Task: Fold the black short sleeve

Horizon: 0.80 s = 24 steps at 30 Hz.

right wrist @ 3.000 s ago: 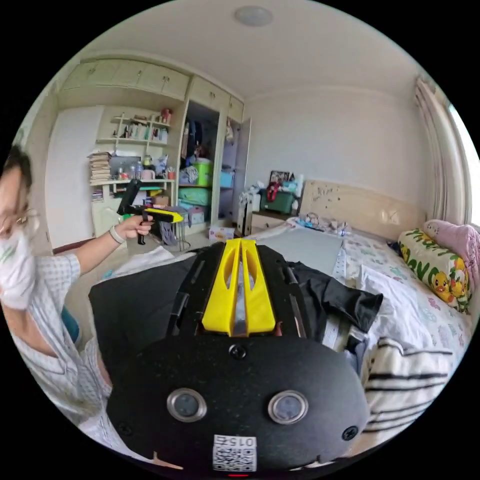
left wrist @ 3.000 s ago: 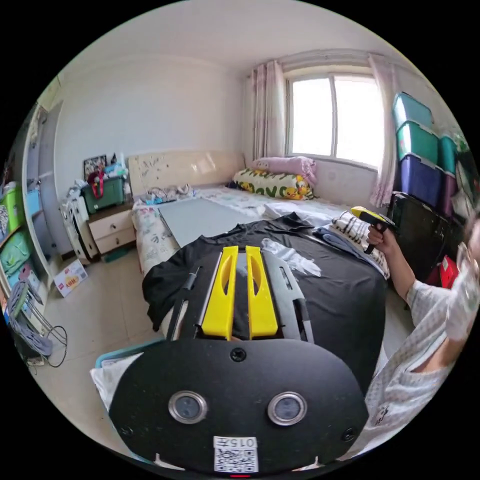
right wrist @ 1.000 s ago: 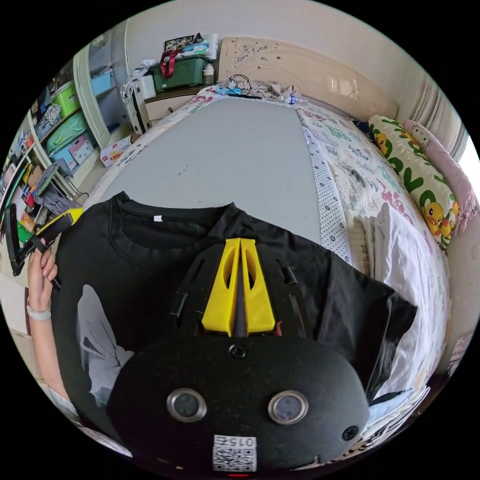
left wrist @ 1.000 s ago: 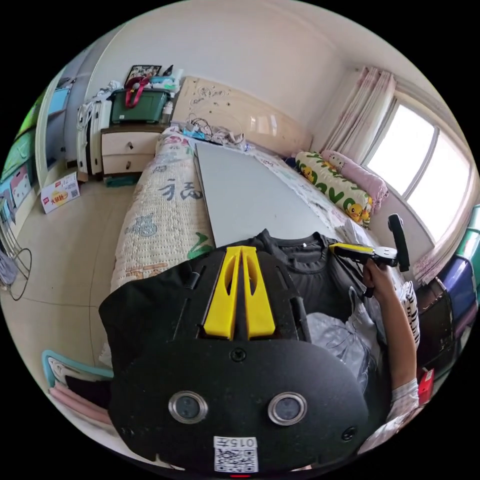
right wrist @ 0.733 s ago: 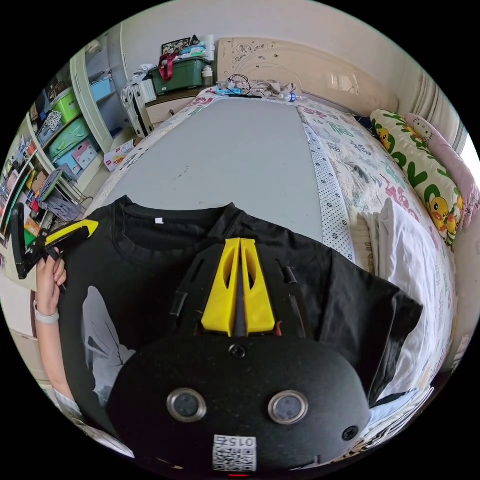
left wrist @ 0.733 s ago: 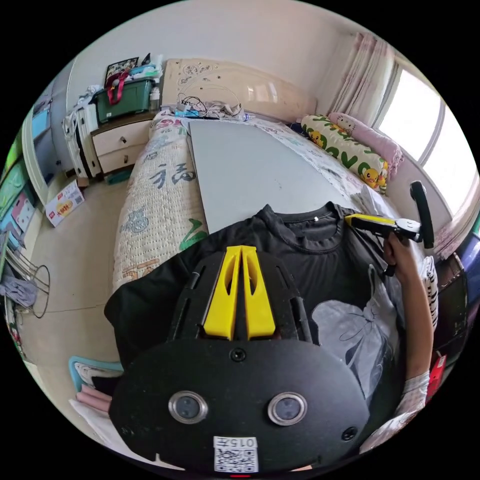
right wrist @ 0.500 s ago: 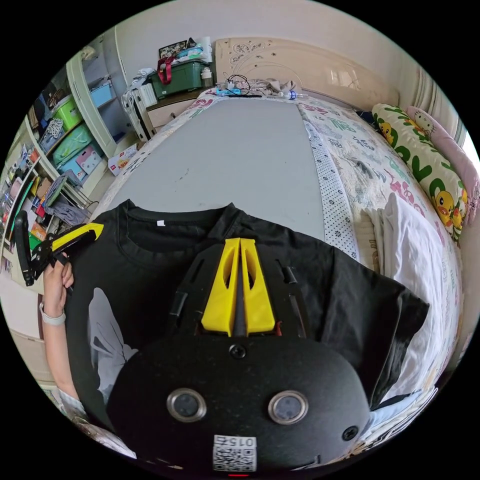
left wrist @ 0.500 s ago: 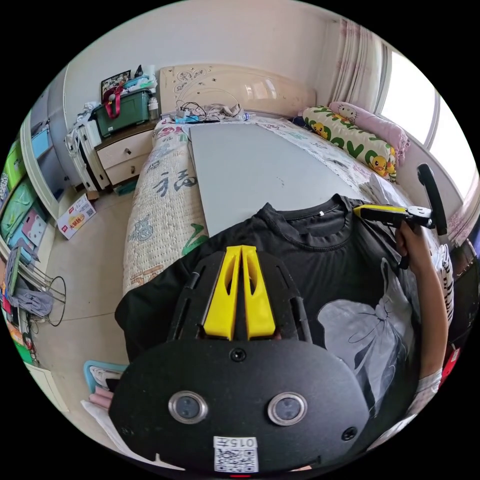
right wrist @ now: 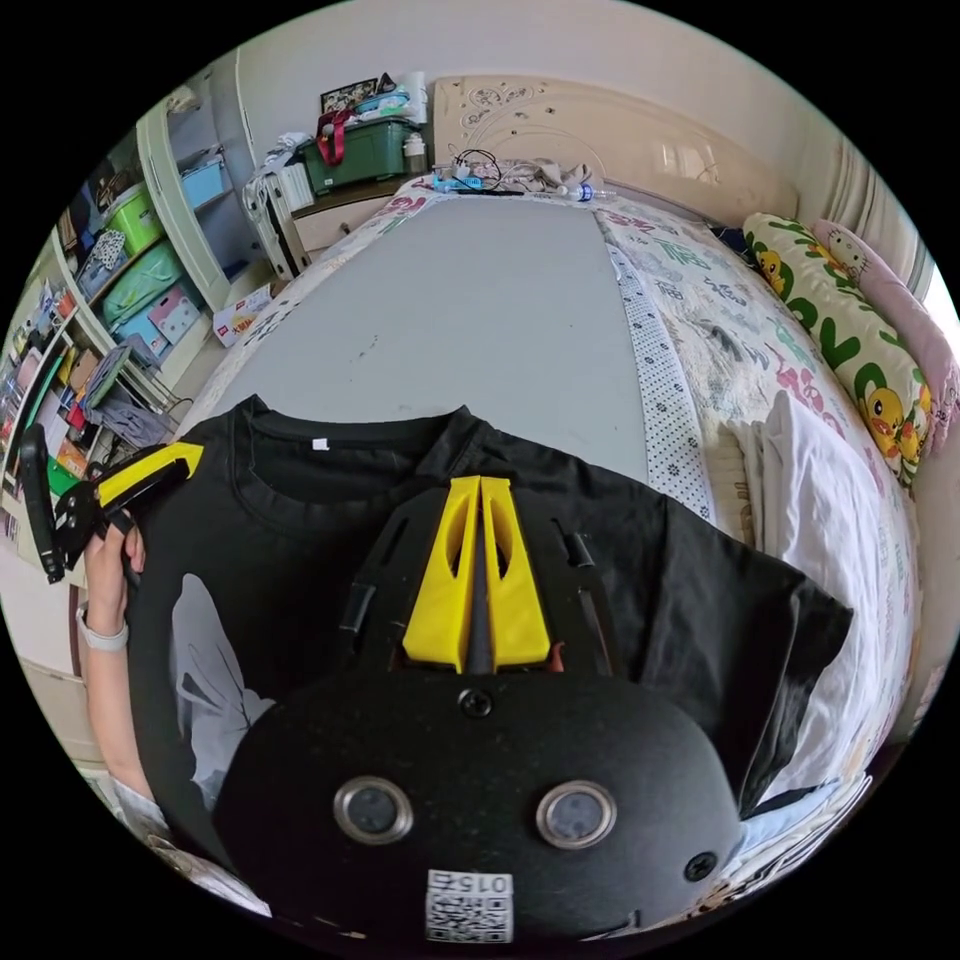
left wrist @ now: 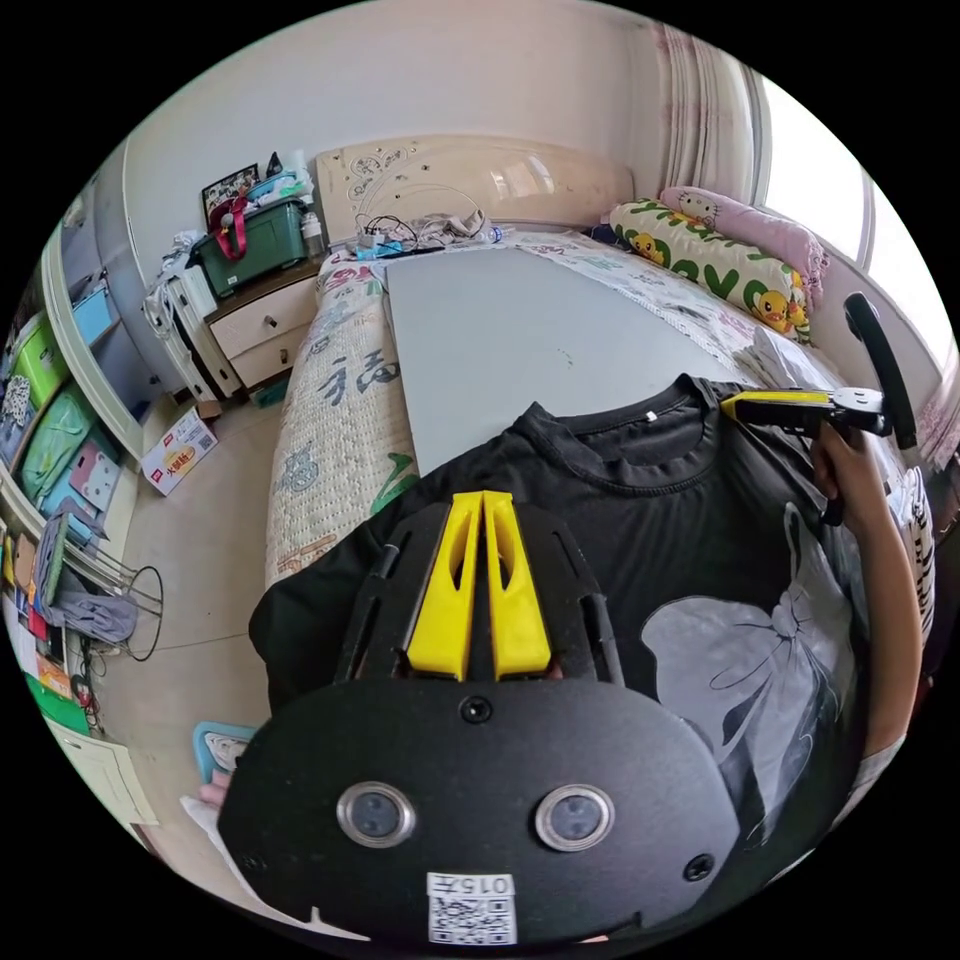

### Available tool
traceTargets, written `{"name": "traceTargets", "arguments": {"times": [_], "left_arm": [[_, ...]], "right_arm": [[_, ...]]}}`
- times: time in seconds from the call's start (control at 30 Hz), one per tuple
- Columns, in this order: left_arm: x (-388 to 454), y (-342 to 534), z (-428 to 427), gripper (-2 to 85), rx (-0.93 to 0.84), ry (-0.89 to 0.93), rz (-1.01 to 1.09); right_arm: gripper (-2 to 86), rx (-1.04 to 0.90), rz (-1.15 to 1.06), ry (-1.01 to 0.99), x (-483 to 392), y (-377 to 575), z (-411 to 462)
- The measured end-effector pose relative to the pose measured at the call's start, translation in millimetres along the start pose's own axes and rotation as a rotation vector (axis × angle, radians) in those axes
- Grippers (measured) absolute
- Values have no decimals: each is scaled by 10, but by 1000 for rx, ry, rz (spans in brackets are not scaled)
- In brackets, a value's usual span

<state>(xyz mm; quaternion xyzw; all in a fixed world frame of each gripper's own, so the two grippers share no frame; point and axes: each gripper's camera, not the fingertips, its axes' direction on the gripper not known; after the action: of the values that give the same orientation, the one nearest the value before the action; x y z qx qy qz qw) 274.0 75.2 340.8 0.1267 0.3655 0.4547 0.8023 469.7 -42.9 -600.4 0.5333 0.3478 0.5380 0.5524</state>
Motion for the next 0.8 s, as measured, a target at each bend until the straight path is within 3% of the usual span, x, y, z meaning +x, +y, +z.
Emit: {"name": "traceTargets", "arguments": {"times": [0.8], "left_arm": [[-221,356,-381,-7,0,63,-32]], "right_arm": [[-6,2,-57,122,667,153,1074]]}}
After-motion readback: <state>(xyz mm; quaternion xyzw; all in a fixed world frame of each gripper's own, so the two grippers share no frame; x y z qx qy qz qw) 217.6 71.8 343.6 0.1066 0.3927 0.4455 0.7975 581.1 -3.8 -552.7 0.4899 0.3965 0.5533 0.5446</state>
